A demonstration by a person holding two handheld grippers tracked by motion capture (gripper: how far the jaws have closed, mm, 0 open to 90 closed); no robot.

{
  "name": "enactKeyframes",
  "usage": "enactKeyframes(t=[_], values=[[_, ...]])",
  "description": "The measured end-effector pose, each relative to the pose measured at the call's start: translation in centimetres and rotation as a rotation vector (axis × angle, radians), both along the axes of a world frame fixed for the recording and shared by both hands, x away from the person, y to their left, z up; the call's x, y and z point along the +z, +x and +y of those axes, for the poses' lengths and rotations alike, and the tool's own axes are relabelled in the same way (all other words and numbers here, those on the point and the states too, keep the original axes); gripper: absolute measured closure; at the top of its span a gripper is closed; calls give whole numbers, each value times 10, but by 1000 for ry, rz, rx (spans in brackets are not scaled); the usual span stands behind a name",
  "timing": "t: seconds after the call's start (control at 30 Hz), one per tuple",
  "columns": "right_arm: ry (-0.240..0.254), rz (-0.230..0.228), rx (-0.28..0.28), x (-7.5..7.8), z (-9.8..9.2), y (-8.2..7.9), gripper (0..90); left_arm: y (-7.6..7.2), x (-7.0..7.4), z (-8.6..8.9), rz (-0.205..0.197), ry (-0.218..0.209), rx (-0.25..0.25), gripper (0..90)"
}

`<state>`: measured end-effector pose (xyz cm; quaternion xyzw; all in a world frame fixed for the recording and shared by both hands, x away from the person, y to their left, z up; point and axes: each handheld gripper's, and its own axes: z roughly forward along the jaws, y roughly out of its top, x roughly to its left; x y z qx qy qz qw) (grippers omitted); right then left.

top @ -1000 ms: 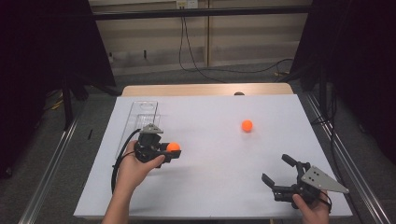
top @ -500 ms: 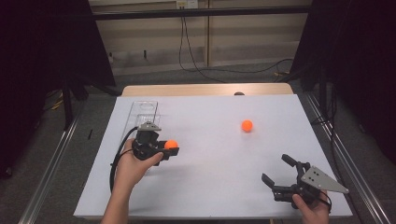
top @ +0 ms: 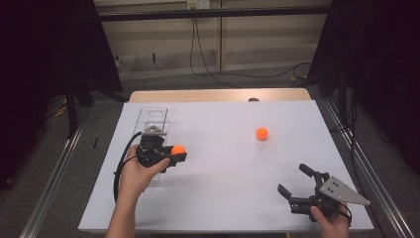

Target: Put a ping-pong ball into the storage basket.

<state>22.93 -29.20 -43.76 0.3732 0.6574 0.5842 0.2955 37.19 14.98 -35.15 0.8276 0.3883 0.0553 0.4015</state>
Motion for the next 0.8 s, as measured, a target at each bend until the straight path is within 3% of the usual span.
enactKeyframes(t=[0.8], values=[[1,1,5,0,0,0,22,5,-4,3,15,12,4,509]])
